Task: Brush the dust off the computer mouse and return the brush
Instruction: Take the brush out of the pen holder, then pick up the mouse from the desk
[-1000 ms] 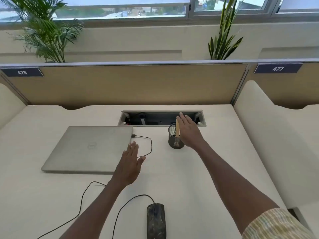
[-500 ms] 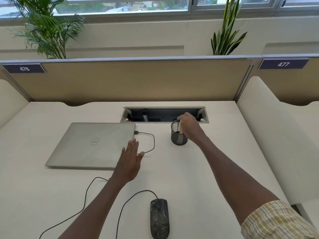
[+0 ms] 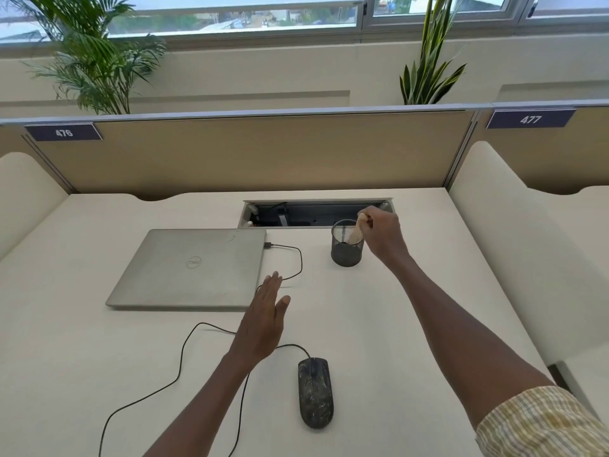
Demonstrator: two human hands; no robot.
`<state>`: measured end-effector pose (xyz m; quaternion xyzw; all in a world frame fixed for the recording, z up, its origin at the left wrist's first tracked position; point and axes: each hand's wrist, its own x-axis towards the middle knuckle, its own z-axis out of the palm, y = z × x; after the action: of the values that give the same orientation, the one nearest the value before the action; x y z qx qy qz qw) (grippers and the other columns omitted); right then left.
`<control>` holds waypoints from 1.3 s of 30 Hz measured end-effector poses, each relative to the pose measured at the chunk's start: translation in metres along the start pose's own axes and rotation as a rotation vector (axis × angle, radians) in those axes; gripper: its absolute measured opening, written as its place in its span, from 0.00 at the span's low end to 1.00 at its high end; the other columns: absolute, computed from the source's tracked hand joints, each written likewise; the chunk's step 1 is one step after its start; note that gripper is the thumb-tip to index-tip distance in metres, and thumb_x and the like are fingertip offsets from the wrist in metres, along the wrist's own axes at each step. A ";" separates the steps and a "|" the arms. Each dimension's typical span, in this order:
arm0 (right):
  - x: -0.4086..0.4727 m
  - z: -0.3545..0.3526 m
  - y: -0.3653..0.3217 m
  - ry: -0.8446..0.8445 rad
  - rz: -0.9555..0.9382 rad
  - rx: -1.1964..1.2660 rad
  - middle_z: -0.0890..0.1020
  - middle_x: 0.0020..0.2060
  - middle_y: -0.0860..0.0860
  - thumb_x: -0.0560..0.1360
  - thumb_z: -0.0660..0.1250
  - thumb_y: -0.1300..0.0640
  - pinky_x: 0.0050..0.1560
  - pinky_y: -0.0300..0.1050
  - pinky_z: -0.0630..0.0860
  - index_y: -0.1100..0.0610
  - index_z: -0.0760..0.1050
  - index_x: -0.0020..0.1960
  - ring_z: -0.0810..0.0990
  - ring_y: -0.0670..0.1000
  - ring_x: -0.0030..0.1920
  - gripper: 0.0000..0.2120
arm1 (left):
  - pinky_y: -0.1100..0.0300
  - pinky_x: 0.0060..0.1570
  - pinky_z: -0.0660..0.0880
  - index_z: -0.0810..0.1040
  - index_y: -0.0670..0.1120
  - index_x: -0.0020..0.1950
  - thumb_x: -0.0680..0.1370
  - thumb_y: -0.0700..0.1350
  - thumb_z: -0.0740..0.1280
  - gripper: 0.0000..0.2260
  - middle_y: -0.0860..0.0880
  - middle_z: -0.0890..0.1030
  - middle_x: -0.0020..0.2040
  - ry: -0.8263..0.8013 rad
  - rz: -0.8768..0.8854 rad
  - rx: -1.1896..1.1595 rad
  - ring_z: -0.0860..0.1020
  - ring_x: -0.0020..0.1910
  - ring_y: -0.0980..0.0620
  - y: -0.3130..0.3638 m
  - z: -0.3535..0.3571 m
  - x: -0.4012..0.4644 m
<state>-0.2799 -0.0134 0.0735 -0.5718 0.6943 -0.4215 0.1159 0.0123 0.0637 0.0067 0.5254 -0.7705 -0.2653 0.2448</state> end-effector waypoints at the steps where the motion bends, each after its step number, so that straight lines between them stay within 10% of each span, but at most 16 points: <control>1: -0.002 -0.005 -0.003 0.032 -0.006 -0.004 0.84 0.38 0.57 0.78 0.64 0.65 0.39 0.42 0.74 0.65 0.80 0.45 0.80 0.56 0.37 0.07 | 0.65 0.74 0.53 0.59 0.48 0.80 0.84 0.51 0.54 0.23 0.55 0.59 0.80 0.003 0.011 -0.005 0.54 0.79 0.59 0.001 0.000 -0.006; 12: -0.045 -0.026 -0.034 0.289 0.113 0.174 0.85 0.39 0.55 0.79 0.60 0.54 0.40 0.58 0.83 0.50 0.70 0.49 0.86 0.58 0.37 0.01 | 0.55 0.76 0.60 0.62 0.49 0.78 0.80 0.59 0.56 0.28 0.54 0.64 0.78 -0.031 -0.041 -0.122 0.61 0.77 0.57 0.004 0.003 -0.059; 18: -0.100 -0.020 -0.058 0.311 0.369 0.567 0.86 0.44 0.58 0.79 0.66 0.66 0.47 0.49 0.85 0.57 0.73 0.52 0.88 0.54 0.40 0.05 | 0.61 0.75 0.57 0.56 0.55 0.79 0.65 0.75 0.67 0.49 0.62 0.58 0.77 -0.234 -0.095 -0.190 0.57 0.76 0.64 -0.009 0.007 -0.092; 25: -0.138 -0.022 -0.065 0.317 0.456 0.649 0.84 0.43 0.55 0.79 0.66 0.67 0.48 0.45 0.85 0.62 0.74 0.56 0.88 0.50 0.38 0.06 | 0.62 0.76 0.53 0.47 0.52 0.81 0.51 0.72 0.79 0.67 0.60 0.50 0.79 -0.405 -0.111 -0.129 0.49 0.78 0.61 -0.010 0.018 -0.119; 39: -0.182 -0.046 -0.055 0.402 0.454 0.575 0.84 0.45 0.61 0.79 0.67 0.67 0.49 0.46 0.84 0.61 0.74 0.53 0.87 0.55 0.39 0.05 | 0.60 0.76 0.48 0.44 0.45 0.81 0.54 0.71 0.77 0.68 0.53 0.46 0.80 -0.415 -0.072 -0.031 0.44 0.78 0.55 -0.007 0.032 -0.127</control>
<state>-0.2126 0.1702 0.0829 -0.2549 0.6653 -0.6654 0.2229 0.0377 0.1857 -0.0346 0.4827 -0.7810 -0.3883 0.0793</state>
